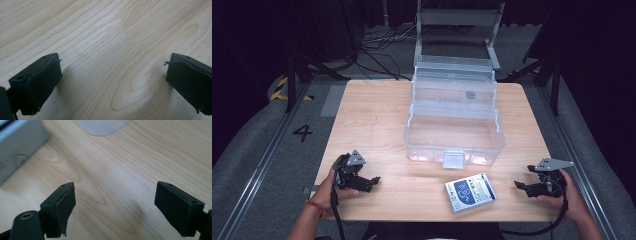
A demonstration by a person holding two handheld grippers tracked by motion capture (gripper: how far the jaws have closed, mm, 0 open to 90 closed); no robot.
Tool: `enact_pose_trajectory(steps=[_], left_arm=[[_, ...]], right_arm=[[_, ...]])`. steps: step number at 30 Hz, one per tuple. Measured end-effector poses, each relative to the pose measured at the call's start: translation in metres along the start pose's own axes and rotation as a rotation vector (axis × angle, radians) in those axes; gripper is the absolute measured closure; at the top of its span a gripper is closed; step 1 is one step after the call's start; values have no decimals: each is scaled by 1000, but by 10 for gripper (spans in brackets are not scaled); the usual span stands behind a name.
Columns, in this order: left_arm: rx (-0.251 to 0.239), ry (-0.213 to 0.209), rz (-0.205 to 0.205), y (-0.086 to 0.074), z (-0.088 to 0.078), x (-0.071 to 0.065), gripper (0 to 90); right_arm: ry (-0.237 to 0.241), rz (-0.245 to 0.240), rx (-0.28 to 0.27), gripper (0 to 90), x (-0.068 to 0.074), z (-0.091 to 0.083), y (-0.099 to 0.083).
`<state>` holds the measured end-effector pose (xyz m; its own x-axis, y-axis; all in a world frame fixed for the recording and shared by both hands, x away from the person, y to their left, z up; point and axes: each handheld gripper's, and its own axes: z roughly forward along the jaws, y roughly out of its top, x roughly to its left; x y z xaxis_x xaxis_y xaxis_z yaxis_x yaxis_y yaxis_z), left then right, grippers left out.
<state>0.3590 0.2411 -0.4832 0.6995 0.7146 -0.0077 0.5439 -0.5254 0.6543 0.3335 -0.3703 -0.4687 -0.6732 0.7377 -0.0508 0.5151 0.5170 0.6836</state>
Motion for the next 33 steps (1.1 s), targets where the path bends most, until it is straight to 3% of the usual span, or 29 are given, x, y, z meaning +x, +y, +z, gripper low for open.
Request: enact_pose_trajectory(steps=[5, 12, 18, 24, 33], left_arm=[[-1, -9, 6, 0, 0, 0, 5], [-1, -14, 9, 0, 0, 1, 5], [3, -10, 11, 1, 0, 1, 6], [1, -13, 11, 0, 0, 1, 5], [-2, -17, 11, 0, 1, 1, 5]], right_arm=[[58, -118, -20, 175, 22, -13, 12], [108, -221, -33, 172, 48, -20, 31], [145, -347, 22, 174, 73, -21, 53], [210, -480, 81, 169, 100, -6, 83], [263, -561, 143, 176, 113, 24, 109]])
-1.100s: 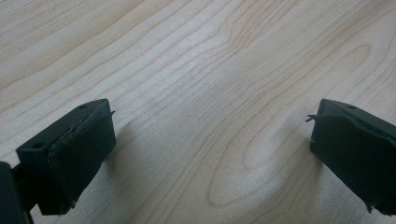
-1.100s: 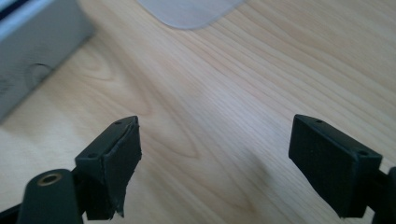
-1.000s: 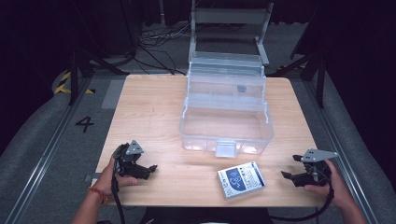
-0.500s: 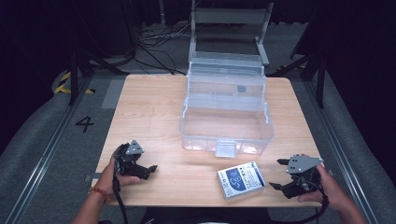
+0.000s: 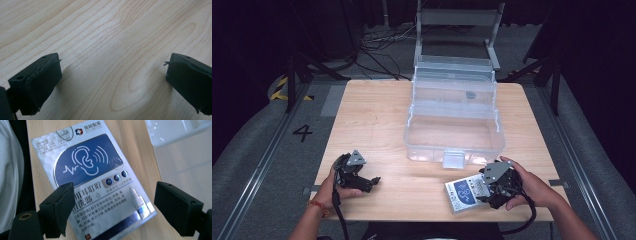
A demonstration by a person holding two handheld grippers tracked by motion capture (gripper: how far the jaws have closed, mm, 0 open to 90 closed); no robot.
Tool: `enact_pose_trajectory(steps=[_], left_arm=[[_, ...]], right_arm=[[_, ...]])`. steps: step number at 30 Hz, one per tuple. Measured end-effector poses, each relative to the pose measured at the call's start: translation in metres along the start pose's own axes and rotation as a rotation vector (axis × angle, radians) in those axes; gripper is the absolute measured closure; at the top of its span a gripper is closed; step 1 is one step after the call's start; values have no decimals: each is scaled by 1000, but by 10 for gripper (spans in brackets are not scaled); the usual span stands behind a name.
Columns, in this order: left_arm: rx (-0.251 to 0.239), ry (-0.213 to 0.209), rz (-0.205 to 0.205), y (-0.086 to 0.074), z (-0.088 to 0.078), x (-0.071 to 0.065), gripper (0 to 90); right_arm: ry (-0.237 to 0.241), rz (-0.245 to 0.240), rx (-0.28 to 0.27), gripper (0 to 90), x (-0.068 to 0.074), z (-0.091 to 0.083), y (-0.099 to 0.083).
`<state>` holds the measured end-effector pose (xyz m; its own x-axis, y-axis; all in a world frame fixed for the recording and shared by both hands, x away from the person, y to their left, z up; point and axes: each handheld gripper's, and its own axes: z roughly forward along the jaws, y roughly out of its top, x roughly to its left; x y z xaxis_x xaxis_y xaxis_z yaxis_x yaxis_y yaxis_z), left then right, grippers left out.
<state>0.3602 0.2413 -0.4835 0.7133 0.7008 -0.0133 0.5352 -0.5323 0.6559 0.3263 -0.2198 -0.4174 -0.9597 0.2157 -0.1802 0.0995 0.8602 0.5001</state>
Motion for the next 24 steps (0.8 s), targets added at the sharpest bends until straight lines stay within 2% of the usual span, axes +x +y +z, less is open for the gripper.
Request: enact_pose_trajectory(steps=[4, 8, 15, 17, 21, 23, 24], left_arm=[[3, 4, 0, 0, 0, 0, 6], [3, 3, 0, 0, 0, 0, 6], [3, 3, 0, 0, 0, 0, 6], [3, 3, 0, 0, 0, 0, 6], [3, 2, 1, 0, 0, 0, 6], [3, 4, 1, 0, 0, 0, 6], [3, 3, 0, 0, 0, 0, 6]], right_arm=[[35, 3, 30, 169, -5, 12, 9], [73, -5, 38, 154, -7, 17, 15], [201, -46, 103, 146, -14, 23, 22], [219, -53, 133, 124, -13, 23, 24], [225, -115, 183, 80, -13, 26, 30], [231, -113, 186, 62, -14, 27, 32], [238, -108, 187, 23, -16, 31, 33]])
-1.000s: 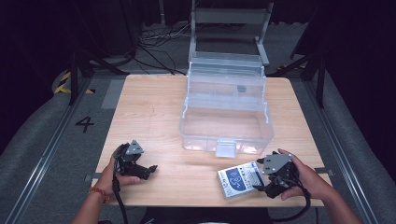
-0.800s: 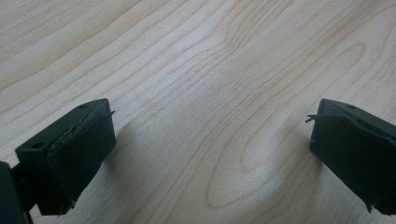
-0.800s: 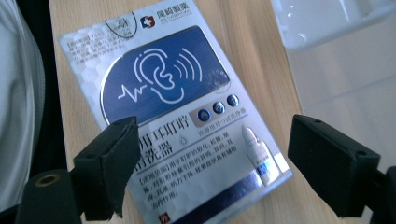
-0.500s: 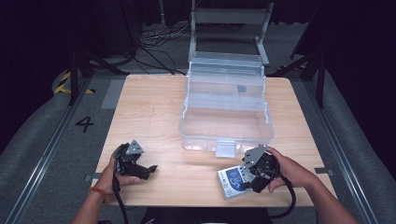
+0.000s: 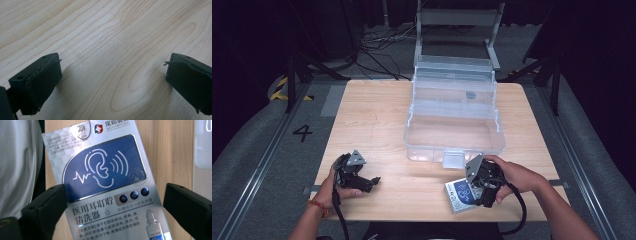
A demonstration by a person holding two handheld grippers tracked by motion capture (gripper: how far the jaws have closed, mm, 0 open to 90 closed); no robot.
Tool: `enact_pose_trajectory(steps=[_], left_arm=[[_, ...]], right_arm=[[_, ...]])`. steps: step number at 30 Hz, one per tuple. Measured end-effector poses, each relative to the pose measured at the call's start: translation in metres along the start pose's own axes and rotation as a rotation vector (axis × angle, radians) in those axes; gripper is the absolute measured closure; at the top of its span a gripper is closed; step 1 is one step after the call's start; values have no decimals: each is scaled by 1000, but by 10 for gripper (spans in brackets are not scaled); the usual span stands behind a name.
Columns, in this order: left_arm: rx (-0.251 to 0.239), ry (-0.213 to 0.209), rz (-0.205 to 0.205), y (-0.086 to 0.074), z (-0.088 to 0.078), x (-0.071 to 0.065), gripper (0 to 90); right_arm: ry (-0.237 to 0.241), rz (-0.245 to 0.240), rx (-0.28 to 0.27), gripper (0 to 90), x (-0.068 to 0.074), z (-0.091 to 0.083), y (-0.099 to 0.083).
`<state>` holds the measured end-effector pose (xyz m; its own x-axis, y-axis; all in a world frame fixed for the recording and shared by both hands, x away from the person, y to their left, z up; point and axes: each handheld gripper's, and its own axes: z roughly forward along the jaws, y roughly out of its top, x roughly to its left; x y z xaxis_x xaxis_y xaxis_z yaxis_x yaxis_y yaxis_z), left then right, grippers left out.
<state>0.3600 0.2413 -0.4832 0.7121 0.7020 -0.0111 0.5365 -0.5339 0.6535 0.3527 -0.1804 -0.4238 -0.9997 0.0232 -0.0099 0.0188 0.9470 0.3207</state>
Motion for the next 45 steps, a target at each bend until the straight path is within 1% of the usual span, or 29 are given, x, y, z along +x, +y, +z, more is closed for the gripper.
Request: enact_pose_trajectory(steps=[1, 3, 4, 7, 9, 10, 11, 12, 13, 14, 15, 16, 17, 18, 19, 20, 21, 23, 24, 25, 27, 30, 32, 34, 38, 39, 41, 43, 45], left_arm=[[-1, -1, 0, 0, 0, 0, 6], [0, 1, 0, 0, 0, 0, 6], [-1, 0, 1, 0, 0, 0, 6], [-1, -1, -1, 0, 0, 0, 5], [2, -4, -10, 0, 0, -1, 6], [2, -4, -10, 0, 0, -1, 12], [33, 9, -5, 5, -2, -3, 36], [33, 9, -5, 5, -2, -3, 80], [48, 11, -15, 8, -3, -6, 80], [54, 4, -12, 11, -4, -7, 145], [71, -16, 3, 15, -4, -10, 205], [92, -25, 44, 20, -4, -15, 210], [91, -1, 128, 35, -7, -26, 166], [91, -1, 128, 35, -7, -26, 186], [70, 0, 150, 45, -11, -31, 186], [31, -4, 173, 57, -17, -37, 183], [-6, -10, 189, 65, -22, -42, 177], [-57, -38, 215, 80, -30, -51, 181], [-79, -52, 255, 93, -33, -59, 181], [-85, -55, 291, 102, -35, -65, 187], [-102, -75, 329, 118, -35, -76, 198], [-101, -65, 398, 140, -31, -88, 235], [-76, -82, 426, 152, -25, -92, 266], [-31, -65, 470, 164, -15, -96, 296], [29, -62, 500, 176, 6, -97, 358], [44, -82, 494, 180, 13, -95, 359], [56, -92, 495, 181, 16, -94, 404], [91, -100, 516, 187, 26, -92, 419], [113, -128, 521, 189, 30, -91, 449]], right_arm=[[30, 15, -2, 1, -4, 5, 1], [55, 13, -8, 0, -5, 6, 1], [55, 13, -8, 0, -5, 6, 1], [44, -11, 26, 0, 3, 10, -1], [8, -29, 65, 12, 8, 15, -4], [8, -29, 65, 12, 8, 15, -4], [-2, -26, 62, 12, 9, 18, -7], [-2, -26, 62, 12, 9, 18, -7], [-10, -16, 60, 14, 10, 19, -7], [-23, -20, 63, 20, 11, 19, -9], [-37, -18, 65, 29, 12, 19, -10], [-44, -4, 76, 37, 13, 18, -11], [-51, 19, 81, 40, 12, 17, -17], [-51, 19, 81, 40, 12, 17, -17], [-53, 39, 76, 41, 11, 15, -20], [-54, 46, 68, 42, 9, 14, -25], [-59, 70, 72, 42, 10, 13, -29], [-66, 91, 79, 43, 10, 10, -35], [-71, 106, 70, 42, 11, 10, -37], [-72, 119, 64, 42, 12, 9, -42], [-78, 133, 63, 42, 14, 7, -47], [-77, 149, 60, 42, 16, 4, -55], [-76, 165, 60, 42, 19, 2, -61], [-81, 170, 55, 43, 20, 1, -65], [-95, 186, 37, 43, 22, -2, -75], [-95, 190, 32, 43, 22, -2, -78], [-99, 203, 34, 44, 24, -4, -82], [-103, 205, 33, 44, 24, -5, -85], [-102, 219, 26, 43, 25, -6, -89]])
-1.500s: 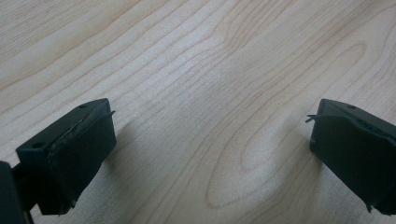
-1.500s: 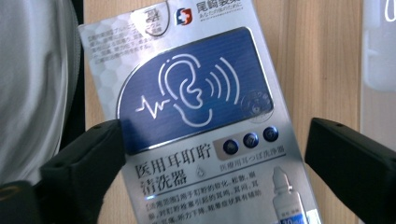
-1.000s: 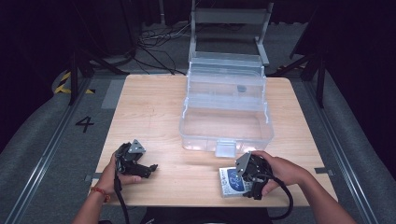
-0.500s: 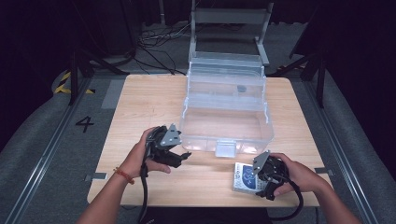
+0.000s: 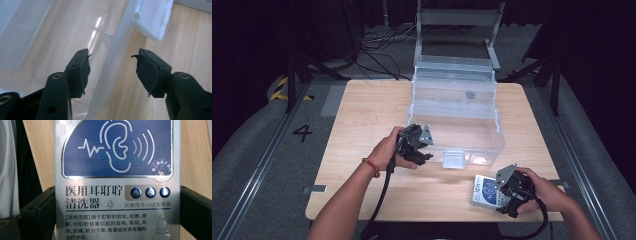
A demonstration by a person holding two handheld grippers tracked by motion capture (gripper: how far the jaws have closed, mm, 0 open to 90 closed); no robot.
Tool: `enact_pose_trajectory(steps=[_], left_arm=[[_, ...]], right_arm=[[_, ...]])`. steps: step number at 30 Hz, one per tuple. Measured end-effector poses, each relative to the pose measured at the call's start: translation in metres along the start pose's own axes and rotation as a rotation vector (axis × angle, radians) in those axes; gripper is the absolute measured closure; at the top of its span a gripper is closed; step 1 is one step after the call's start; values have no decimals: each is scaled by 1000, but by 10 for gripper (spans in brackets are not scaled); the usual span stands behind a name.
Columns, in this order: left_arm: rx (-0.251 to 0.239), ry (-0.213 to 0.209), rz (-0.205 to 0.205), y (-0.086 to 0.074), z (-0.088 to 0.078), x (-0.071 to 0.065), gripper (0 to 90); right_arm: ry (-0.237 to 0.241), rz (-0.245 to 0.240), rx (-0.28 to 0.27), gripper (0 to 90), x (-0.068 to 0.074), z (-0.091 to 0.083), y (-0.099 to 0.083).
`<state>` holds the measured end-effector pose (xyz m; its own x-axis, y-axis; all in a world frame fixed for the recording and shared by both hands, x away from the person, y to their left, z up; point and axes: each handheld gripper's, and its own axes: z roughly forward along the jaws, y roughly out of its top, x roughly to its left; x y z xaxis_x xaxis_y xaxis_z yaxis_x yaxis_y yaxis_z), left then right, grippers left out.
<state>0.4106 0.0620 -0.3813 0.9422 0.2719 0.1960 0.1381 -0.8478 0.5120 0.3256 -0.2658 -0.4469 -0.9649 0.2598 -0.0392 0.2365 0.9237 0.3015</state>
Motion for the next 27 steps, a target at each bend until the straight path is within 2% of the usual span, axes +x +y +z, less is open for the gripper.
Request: enact_pose_trajectory(steps=[3, 4, 5, 6, 9, 10, 12, 15, 19, 24, 27], left_arm=[[28, -44, 13, 4, 6, 4, 498], [41, -50, 31, 5, 8, 4, 527], [62, -54, 59, 6, 10, 5, 550], [71, -51, 73, 7, 12, 4, 614], [101, -39, 90, 7, 15, 8, 711], [95, -53, 89, 7, 15, 10, 764], [80, -85, 76, 5, 16, 14, 781], [79, -109, 99, 3, 15, 18, 798], [91, -125, 125, 1, 13, 18, 809], [89, -134, 112, -10, 5, 18, 808], [69, -136, 109, -21, 0, 16, 805]], right_arm=[[-2, 0, -8, 43, 0, 0, -2], [0, 1, -13, 42, 0, 0, -3], [-6, 2, -15, 42, 0, 0, -3], [-6, 4, -19, 42, 0, 0, -4], [-2, 2, -27, 42, 0, 0, -5], [-3, 1, -30, 42, 0, 1, -5], [-1, 4, -33, 41, 0, 1, -6], [0, 6, -37, 42, 1, 1, -8], [4, 3, -41, 42, 0, 0, -10], [14, 1, -46, 44, 0, -1, -14], [16, -1, -41, 45, 0, -1, -15]])
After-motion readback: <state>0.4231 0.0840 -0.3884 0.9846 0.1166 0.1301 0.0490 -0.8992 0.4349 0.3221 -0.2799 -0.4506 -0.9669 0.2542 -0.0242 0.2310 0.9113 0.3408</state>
